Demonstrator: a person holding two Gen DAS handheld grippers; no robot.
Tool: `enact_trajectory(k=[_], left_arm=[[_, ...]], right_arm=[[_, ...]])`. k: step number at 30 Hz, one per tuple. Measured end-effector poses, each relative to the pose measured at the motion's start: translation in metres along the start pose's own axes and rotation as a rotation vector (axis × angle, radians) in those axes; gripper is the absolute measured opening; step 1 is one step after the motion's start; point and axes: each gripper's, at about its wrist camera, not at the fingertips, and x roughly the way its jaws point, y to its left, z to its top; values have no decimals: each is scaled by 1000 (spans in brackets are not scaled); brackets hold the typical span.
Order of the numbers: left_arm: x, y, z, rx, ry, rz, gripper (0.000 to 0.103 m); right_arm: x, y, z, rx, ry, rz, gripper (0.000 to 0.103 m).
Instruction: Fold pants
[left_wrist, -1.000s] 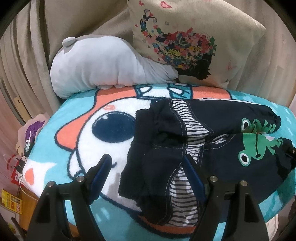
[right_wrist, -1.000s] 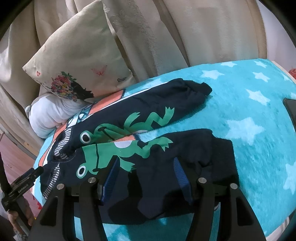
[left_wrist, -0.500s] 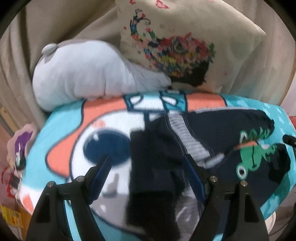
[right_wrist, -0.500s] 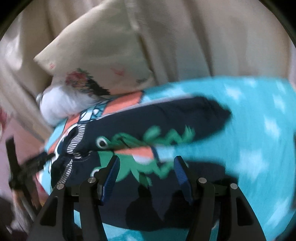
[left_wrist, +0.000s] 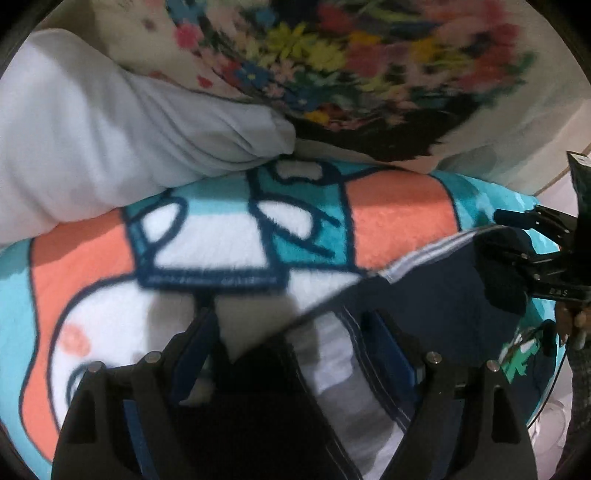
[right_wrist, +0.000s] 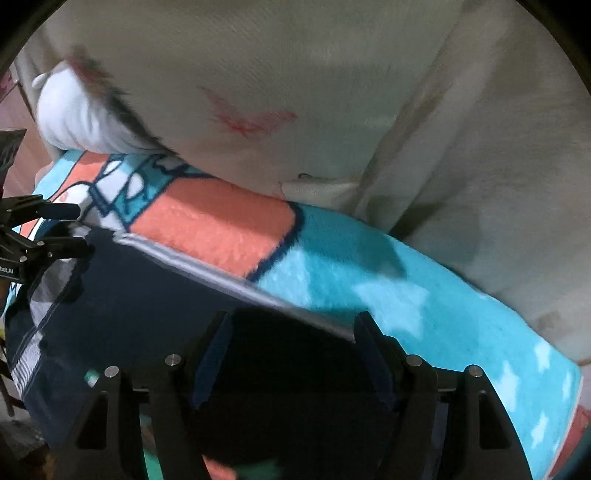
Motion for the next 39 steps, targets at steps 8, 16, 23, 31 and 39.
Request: enact_trajectory(k=[8, 16, 23, 31, 39], left_arm=[[14, -21, -1, 195, 40, -30, 97], [-13, -53, -16, 288, -41, 24, 5], [-68, -58, -41, 279, -172, 72, 5], [-128, -71, -116, 270, -361, 159, 5], [-99, -81, -201, 269, -323, 212, 5]], right_arm=[[15, 13, -5, -104, 1, 30, 94], [-13, 27, -10, -74, -9, 51, 13], [-89, 35, -33, -41, -155, 39, 10], [-145, 90, -102, -51, -269, 124, 10], [-121, 132, -187, -23, -229, 137, 10]])
